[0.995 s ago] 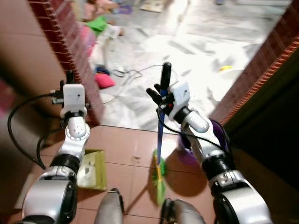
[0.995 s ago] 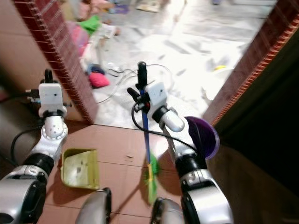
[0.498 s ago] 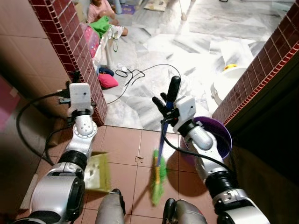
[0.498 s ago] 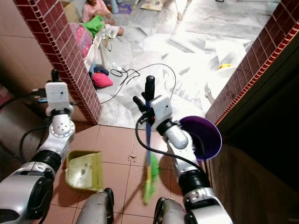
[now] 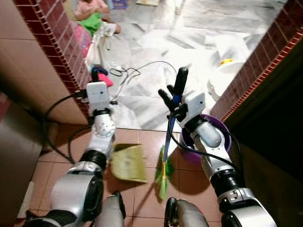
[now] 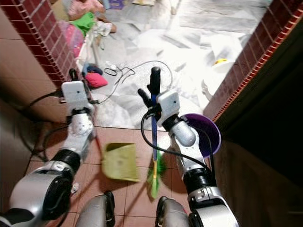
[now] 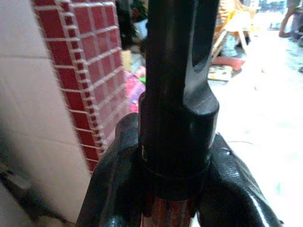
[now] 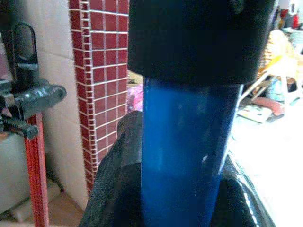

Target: Sweep floor

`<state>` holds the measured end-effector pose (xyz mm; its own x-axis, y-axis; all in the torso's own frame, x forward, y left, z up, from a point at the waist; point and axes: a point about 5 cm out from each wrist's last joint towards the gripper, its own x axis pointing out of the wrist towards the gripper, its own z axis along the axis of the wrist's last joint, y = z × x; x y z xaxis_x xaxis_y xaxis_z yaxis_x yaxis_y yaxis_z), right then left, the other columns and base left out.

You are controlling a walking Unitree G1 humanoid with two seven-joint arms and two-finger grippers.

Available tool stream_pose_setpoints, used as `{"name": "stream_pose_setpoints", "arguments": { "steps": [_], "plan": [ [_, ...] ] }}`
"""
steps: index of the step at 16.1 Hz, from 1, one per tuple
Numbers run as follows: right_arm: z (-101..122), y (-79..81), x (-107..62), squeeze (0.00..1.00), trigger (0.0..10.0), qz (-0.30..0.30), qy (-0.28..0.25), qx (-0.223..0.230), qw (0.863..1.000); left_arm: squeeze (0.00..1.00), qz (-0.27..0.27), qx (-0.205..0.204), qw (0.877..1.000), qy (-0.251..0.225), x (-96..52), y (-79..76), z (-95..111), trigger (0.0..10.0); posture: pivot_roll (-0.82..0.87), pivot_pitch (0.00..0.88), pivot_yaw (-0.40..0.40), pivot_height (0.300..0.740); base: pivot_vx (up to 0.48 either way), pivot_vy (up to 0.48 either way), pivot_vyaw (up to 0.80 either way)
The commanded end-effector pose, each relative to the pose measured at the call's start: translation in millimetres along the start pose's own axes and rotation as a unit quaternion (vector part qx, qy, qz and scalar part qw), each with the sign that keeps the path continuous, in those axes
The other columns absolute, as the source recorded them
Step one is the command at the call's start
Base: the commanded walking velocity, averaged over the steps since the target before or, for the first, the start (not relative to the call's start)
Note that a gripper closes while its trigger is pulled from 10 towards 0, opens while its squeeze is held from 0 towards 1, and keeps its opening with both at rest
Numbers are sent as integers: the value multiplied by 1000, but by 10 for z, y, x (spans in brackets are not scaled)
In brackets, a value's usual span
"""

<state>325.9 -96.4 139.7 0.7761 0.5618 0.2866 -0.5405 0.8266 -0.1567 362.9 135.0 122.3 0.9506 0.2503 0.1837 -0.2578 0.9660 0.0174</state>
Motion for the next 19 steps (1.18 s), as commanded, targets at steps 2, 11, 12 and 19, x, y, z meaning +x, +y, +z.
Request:
{"name": "stream_pose_setpoints", "arguments": {
  "steps": [2, 11, 12, 19],
  "plan": [
    [127, 4, 66, 0, 10000, 2, -30, -8, 1000, 0, -22, 0, 1000, 10, -30, -118, -16, 10000, -162, 210, -17, 740, 0, 0, 0],
    [144, 56, 227, 0, 10000, -30, -40, 215, 975, 0, -37, 18, 999, 27, -109, -95, -138, 10000, -156, 198, -22, 740, 0, 0, 0],
    [263, -19, 278, 0, 10000, -31, -60, 257, 964, 0, -39, 18, 999, 28, -121, -105, -148, 10000, -163, 191, -20, 740, 0, 0, 0],
    [627, -243, 222, 0, 10000, 1, -87, 163, 983, 0, -43, 15, 999, 27, -64, -122, -94, 10000, -187, 153, -20, 740, 0, 0, 0]
  ]
}}
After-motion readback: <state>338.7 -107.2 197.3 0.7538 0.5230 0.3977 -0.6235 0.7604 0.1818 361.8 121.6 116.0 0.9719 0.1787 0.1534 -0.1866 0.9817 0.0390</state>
